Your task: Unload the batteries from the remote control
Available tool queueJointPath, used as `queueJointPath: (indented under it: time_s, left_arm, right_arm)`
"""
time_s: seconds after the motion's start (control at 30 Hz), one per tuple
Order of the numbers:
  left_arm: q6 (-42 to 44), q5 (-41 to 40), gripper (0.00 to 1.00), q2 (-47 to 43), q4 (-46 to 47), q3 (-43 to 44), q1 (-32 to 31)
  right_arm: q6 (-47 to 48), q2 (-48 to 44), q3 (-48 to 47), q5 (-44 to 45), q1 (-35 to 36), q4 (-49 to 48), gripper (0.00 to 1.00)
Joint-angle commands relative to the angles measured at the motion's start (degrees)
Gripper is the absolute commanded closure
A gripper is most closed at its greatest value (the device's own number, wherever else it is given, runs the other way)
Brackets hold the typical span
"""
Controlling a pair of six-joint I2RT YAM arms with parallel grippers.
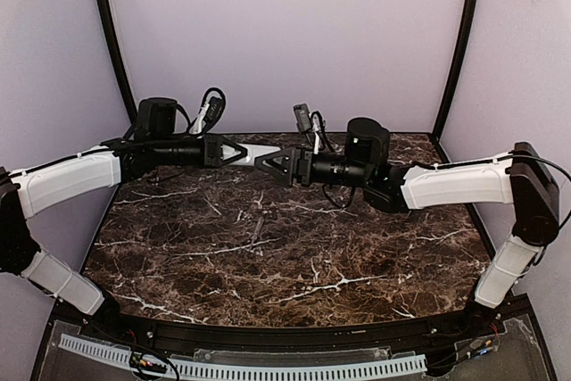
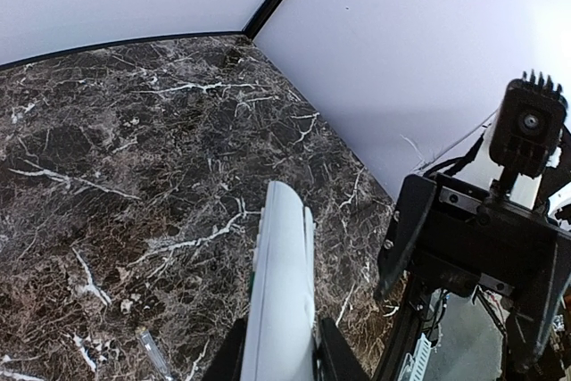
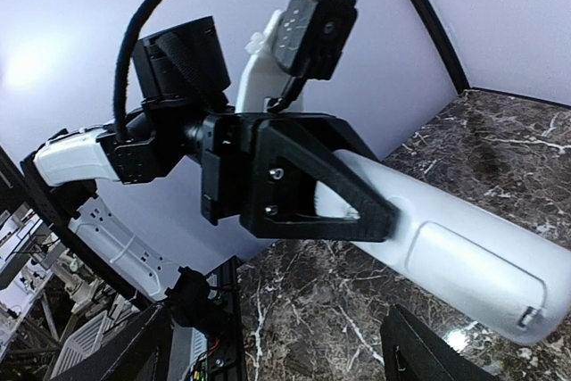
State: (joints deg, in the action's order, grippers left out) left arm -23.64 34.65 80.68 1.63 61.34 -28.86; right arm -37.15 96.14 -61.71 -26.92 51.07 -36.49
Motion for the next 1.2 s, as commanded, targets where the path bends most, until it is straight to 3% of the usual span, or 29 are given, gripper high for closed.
queueJointPath:
  time_s: [0.0,0.3,0.4,0.6,1.17]
  left_arm:
    - [0.9,0.6,0.99,-1.2,0.8,0.1,-0.3]
    - [1.1,0.1,1.00,-1.4,0.7,0.1,-0.3]
    - [1.3,-0.2,1.00,-1.5,0.6,0.0,-0.3]
    - [1.5,0.0,1.00,-1.8,0.8,-0.1,-0.3]
    - [1.2,1.8,1.00,-2.1,2.0,-0.4,-0.3]
  right_arm:
    - [0.2,-1.5,-1.7,-2.8,1.0,-2.5,0.20]
    - [2.2,-3.0,-2.1,-1.4,1.1,0.5,0.20]
    - [5.4,-5.4,-2.1,4.5,1.0,7.4,0.19]
    - [6.8,-6.9,-3.4,13.3,0.4,16.9,0.08]
    - [6.6,-1.7,-8.9,14.2,0.3,21.9,0.03]
